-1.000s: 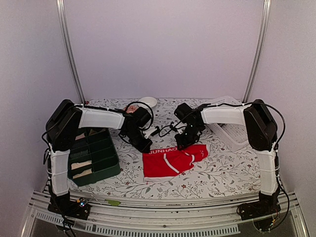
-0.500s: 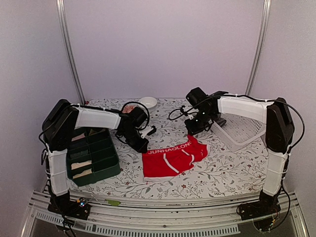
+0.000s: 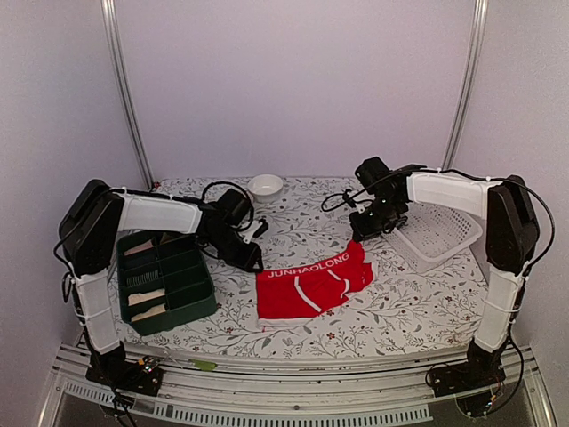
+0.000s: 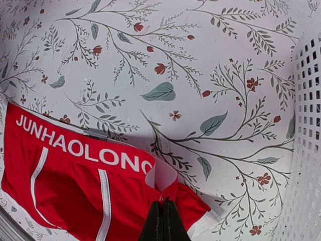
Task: Roll the underwear
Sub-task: Pick up the underwear from the center of the board, then flatten out the underwear at the center of the board.
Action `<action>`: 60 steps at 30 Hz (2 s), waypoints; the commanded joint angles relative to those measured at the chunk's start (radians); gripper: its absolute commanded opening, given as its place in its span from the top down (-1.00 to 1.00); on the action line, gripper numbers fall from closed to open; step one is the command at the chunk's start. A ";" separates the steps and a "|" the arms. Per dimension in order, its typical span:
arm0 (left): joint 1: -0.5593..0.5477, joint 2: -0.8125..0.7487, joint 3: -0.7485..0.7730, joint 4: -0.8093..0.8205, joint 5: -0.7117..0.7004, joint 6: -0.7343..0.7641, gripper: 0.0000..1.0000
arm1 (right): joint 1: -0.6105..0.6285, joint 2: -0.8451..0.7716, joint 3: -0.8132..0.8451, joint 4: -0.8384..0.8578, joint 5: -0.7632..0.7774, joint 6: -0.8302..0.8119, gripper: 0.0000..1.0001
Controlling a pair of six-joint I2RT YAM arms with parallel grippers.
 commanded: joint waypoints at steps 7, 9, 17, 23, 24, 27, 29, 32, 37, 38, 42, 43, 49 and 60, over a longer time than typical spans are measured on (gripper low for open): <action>-0.026 0.118 0.016 0.013 -0.054 -0.083 0.32 | -0.011 0.005 -0.017 0.017 -0.014 -0.002 1.00; -0.042 0.134 0.028 -0.007 -0.084 -0.076 0.36 | -0.017 0.004 -0.016 0.020 -0.016 -0.005 1.00; -0.053 0.091 0.076 -0.009 -0.110 -0.056 1.00 | -0.027 -0.024 0.009 0.053 -0.025 -0.014 1.00; -0.027 -0.105 0.141 0.027 -0.237 0.022 1.00 | -0.042 -0.120 0.025 0.107 -0.002 -0.017 1.00; -0.026 -0.136 0.146 0.043 -0.256 0.033 1.00 | -0.045 -0.144 0.022 0.121 0.001 -0.019 1.00; -0.021 -0.207 0.158 0.081 -0.250 0.074 1.00 | -0.046 -0.232 -0.005 0.202 -0.002 -0.025 1.00; -0.020 -0.258 0.156 0.093 -0.241 0.086 1.00 | -0.046 -0.325 -0.061 0.277 -0.003 -0.019 1.00; -0.023 -0.343 0.118 0.123 -0.236 0.084 1.00 | -0.046 -0.432 -0.138 0.366 -0.023 -0.020 1.00; -0.055 -0.516 -0.005 0.183 -0.154 0.103 1.00 | -0.046 -0.607 -0.310 0.468 -0.148 -0.025 1.00; -0.068 -0.551 -0.035 0.186 -0.133 0.112 1.00 | -0.044 -0.646 -0.354 0.485 -0.186 -0.023 1.00; -0.103 -0.697 -0.135 0.170 -0.109 0.095 1.00 | -0.025 -0.779 -0.479 0.504 -0.276 0.067 1.00; -0.101 -0.735 -0.165 0.174 -0.107 0.076 1.00 | -0.014 -0.799 -0.498 0.497 -0.286 0.094 1.00; -0.093 -0.626 -0.150 0.182 -0.191 0.058 1.00 | -0.005 -0.696 -0.474 0.450 -0.158 0.168 1.00; 0.116 -0.145 0.277 0.028 -0.339 0.119 -0.43 | -0.049 -0.349 -0.214 0.267 0.159 0.155 -0.16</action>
